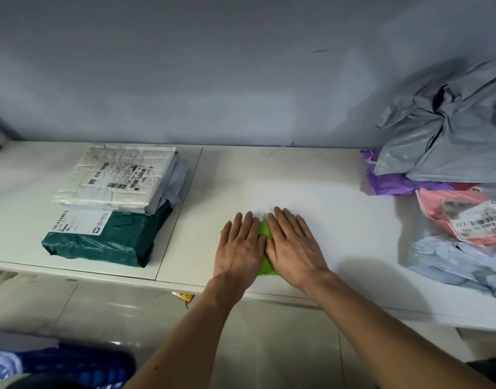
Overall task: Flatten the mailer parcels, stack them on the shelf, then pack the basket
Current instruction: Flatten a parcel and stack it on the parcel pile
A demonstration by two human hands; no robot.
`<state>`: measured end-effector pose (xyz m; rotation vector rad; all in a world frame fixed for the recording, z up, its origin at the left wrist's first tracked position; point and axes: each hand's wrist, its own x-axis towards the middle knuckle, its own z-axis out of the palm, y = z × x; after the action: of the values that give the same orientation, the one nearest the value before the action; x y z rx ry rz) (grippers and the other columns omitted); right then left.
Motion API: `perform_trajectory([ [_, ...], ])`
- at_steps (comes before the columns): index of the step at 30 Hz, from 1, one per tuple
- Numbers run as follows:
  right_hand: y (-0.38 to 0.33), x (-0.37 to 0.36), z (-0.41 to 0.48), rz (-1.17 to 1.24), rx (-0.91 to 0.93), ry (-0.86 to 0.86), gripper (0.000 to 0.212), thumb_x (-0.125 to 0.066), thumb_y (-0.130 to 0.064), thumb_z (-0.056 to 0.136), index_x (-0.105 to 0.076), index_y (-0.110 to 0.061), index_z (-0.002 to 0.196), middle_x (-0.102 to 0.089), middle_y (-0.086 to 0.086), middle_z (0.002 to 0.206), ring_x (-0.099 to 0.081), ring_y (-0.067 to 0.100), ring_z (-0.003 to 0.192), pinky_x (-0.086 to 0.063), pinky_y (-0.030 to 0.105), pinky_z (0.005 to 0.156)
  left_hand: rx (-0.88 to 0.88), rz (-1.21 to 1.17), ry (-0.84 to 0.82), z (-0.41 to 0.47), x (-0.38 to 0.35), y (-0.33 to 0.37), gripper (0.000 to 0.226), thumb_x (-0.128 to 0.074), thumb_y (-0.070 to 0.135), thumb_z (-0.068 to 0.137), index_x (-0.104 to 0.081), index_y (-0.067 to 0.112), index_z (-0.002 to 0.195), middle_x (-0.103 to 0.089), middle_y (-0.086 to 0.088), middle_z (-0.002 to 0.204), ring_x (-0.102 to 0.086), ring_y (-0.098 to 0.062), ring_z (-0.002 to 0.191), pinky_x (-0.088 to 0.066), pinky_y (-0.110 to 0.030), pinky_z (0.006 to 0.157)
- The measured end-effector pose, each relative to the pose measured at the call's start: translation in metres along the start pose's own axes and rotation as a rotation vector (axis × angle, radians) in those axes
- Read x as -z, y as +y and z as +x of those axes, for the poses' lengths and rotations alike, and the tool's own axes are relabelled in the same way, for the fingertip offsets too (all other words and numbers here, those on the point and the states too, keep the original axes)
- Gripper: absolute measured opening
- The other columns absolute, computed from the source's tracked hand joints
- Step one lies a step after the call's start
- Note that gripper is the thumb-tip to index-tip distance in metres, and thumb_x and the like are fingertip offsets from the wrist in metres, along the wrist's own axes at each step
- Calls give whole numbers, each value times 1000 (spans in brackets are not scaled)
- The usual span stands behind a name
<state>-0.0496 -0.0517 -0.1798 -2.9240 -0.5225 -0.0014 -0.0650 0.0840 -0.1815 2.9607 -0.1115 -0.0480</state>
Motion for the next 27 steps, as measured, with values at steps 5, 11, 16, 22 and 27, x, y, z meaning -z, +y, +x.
perform_trajectory([
  [5, 0, -10, -1, 58, 2, -11, 62, -20, -38, 96, -43, -3, 143, -42, 14, 150, -39, 27, 139, -33, 45, 114, -55, -48, 17, -8, -8, 0, 70, 6, 44, 93, -14, 20, 156, -11, 0, 163, 0, -20, 151, 7, -31, 118],
  [11, 6, -26, -3, 11, 21, -11, 60, -20, -37, 99, -36, -8, 149, -35, 12, 154, -30, 24, 144, -30, 44, 116, -37, -30, -2, -5, -21, -10, 62, -6, 44, 98, -21, 21, 154, -23, 1, 160, -12, -21, 150, 1, -33, 119],
  [16, 7, -22, 2, 35, 29, -63, 69, -2, -43, 94, -20, -12, 154, -18, 9, 161, -13, 21, 149, -13, 39, 122, -62, -43, -37, 1, -14, -9, 73, 7, 50, 90, -11, 25, 155, -14, 7, 162, -2, -17, 150, 9, -29, 116],
  [22, 14, 0, 6, 155, -17, -91, 61, -27, -45, 102, -18, -15, 154, -11, 8, 162, -7, 23, 150, -8, 34, 121, 69, -192, 15, -1, -1, -14, 56, -28, 42, 102, -22, 20, 153, -19, -1, 161, -10, -21, 150, -7, -34, 120],
  [27, 24, 17, -1, 356, -349, 47, 47, -49, -28, 97, -47, -7, 139, -40, 10, 147, -39, 28, 133, -29, 31, 108, 247, -241, 189, -12, 2, -22, 31, -50, 27, 95, -59, 9, 120, -57, -10, 120, -53, -34, 113, -40, -41, 93],
])
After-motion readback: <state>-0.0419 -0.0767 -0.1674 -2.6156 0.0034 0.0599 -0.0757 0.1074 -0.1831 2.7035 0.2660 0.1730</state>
